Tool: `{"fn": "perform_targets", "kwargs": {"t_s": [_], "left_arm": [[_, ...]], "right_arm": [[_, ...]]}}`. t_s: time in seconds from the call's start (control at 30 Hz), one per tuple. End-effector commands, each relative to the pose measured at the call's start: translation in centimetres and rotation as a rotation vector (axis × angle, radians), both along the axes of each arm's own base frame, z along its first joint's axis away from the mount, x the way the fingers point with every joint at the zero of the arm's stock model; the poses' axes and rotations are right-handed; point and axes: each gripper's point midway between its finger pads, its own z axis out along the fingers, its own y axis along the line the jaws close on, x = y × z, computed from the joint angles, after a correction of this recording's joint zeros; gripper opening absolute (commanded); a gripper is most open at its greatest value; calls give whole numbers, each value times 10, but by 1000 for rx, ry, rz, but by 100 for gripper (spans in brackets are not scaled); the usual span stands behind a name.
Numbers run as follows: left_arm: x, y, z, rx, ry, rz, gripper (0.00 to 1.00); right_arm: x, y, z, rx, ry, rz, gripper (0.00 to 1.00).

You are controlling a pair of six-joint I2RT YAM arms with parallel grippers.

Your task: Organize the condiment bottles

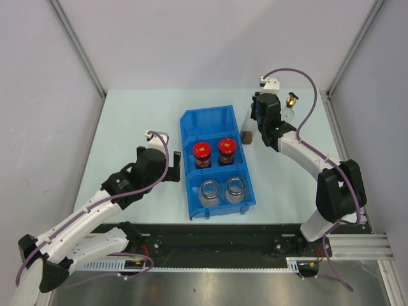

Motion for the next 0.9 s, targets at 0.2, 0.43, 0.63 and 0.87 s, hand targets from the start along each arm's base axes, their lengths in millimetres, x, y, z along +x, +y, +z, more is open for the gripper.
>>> {"fn": "perform_targets", "kwargs": {"t_s": [0.2,0.43,0.63,0.87], "left_arm": [[2,-1,4,-24,-20,12,100],[1,0,6,-31,-27,13,100],[1,0,7,-37,-31,12,100],[0,2,10,-45,-42,20,100]], "right_arm": [[3,1,64,56,-170,-22,0],[-13,0,108,63,-270,-20,0],[-24,-3,148,65,-341,-24,0],[-38,5,190,76,-421,2,0]]}}
